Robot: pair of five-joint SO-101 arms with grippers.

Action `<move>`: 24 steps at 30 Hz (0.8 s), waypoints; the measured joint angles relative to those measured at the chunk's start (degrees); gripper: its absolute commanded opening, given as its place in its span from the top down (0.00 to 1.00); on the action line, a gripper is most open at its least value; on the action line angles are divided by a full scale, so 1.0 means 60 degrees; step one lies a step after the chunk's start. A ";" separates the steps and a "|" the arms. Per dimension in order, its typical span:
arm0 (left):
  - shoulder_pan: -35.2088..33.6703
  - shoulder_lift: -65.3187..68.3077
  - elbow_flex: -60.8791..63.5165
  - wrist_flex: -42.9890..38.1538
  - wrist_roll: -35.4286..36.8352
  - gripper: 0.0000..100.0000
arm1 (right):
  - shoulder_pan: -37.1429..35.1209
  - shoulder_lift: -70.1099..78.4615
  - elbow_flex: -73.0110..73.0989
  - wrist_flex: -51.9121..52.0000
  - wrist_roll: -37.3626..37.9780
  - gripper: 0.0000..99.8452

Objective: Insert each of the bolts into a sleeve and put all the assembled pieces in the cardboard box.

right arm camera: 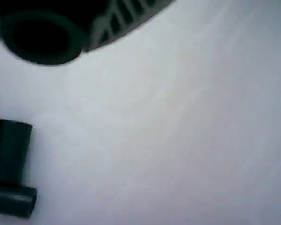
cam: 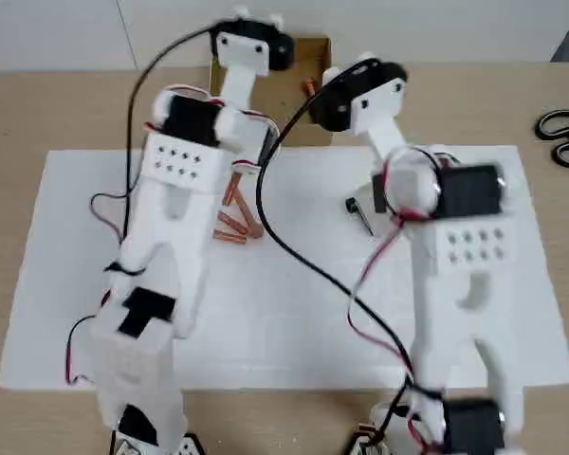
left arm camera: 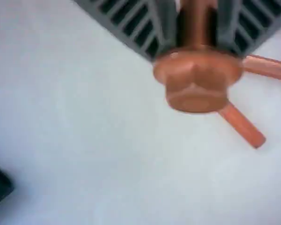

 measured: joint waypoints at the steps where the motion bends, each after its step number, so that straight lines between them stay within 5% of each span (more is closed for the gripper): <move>1: 0.0000 -0.0322 0.0190 0.0000 0.0000 0.99 | 0.0000 -0.0308 0.0000 0.0000 0.0000 1.00; 10: 0.0000 -0.2608 0.5700 -0.0557 0.0777 0.99 | -0.0015 -0.1963 0.0000 0.0015 0.0000 1.00; 24: 0.0000 -0.4762 1.4388 -0.7355 0.1275 0.99 | -0.0015 -0.2125 0.0777 -0.0147 -0.0029 1.00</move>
